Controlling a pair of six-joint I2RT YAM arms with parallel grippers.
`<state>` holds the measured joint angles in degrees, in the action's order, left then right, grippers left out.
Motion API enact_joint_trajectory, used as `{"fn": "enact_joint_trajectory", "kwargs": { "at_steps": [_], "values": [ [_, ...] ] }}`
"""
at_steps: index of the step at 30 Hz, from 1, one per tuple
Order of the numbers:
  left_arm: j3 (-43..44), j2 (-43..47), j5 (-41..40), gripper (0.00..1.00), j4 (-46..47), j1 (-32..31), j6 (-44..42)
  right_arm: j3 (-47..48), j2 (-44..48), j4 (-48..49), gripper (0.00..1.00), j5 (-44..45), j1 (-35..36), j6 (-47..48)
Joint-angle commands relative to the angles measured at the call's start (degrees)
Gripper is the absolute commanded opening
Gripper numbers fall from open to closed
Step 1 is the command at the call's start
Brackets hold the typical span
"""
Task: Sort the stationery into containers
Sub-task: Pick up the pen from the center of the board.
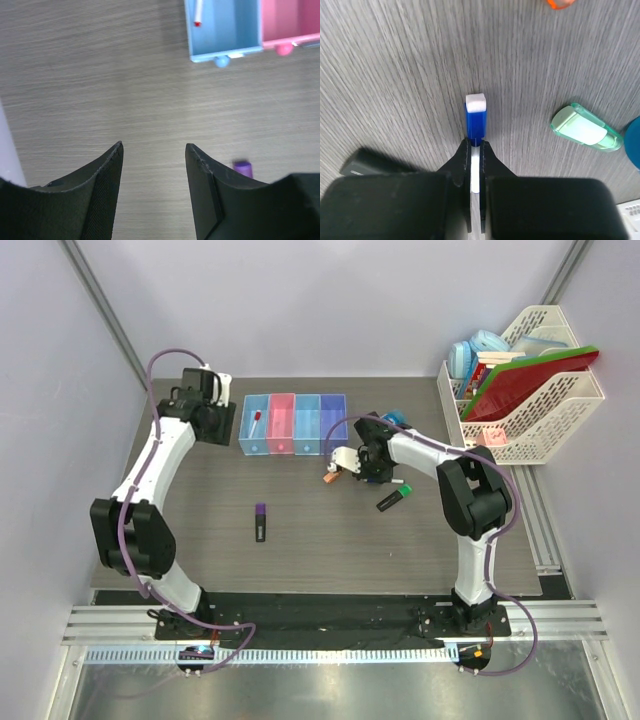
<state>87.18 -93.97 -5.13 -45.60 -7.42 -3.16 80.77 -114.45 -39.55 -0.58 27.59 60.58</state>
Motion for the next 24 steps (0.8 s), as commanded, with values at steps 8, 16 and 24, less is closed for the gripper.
{"fn": "enact_joint_trajectory", "kwargs": {
  "at_steps": [8,16,24],
  "values": [
    [10.55,-16.23,-6.65,0.53,8.78,1.97,-2.03,5.61,8.10,0.44,0.01,-3.81,1.15,-13.98],
    [27.14,-30.29,-10.78,0.52,8.34,1.88,-2.55,21.25,8.37,0.09,0.01,-7.14,1.67,-29.98],
    [35.86,-38.56,-13.86,0.51,10.71,0.83,-5.98,25.93,9.33,8.33,0.01,-17.52,1.76,-43.07]
  ]
}}
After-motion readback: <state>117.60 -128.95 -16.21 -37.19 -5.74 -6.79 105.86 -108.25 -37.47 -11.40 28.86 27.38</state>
